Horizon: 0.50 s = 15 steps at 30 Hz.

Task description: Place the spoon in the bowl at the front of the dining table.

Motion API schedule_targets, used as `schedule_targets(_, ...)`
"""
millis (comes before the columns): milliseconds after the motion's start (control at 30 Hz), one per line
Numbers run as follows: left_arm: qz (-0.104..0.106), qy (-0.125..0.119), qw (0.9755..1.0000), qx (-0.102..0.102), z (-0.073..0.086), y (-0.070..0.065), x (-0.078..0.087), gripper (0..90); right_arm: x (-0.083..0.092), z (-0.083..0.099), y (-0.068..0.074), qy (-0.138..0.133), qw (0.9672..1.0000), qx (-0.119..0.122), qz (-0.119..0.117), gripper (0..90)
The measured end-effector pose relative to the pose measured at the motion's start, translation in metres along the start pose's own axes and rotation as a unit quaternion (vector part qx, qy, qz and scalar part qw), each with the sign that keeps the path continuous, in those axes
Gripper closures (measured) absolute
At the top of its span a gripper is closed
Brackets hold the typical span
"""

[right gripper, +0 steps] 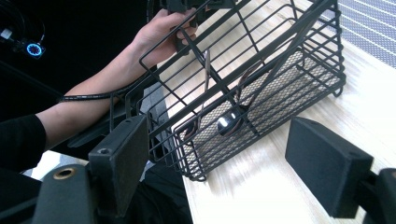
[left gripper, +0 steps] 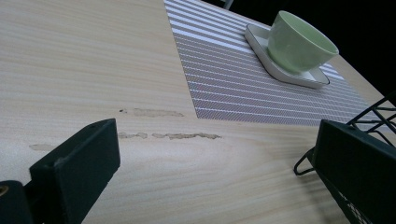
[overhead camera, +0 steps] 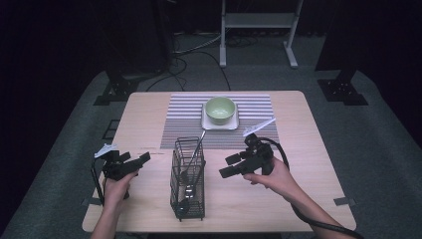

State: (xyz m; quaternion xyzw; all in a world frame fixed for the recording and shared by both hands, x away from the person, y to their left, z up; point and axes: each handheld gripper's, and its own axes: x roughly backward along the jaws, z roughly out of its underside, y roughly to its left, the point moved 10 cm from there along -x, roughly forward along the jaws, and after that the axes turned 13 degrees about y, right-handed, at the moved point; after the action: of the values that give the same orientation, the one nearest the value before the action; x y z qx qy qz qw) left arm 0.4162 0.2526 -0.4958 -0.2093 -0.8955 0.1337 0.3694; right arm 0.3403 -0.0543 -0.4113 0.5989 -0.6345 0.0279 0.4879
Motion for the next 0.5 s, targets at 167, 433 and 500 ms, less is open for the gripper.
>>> schedule_targets(167,0.0,-0.001,1.0,0.001,0.0,0.001,0.001,0.0,-0.005,-0.004,0.003,0.008,1.0,0.003,-0.001,20.7)
schedule_targets(433,0.0,-0.001,1.0,0.0,0.0,0.0,0.001,0.0,-0.007,-0.01,0.007,0.017,0.9998,0.01,0.001,21.6)
schedule_targets(500,-0.001,-0.001,1.0,0.0,-0.001,0.001,0.001,0.0,-0.006,-0.011,0.007,0.016,0.9998,0.01,0.001,21.7)
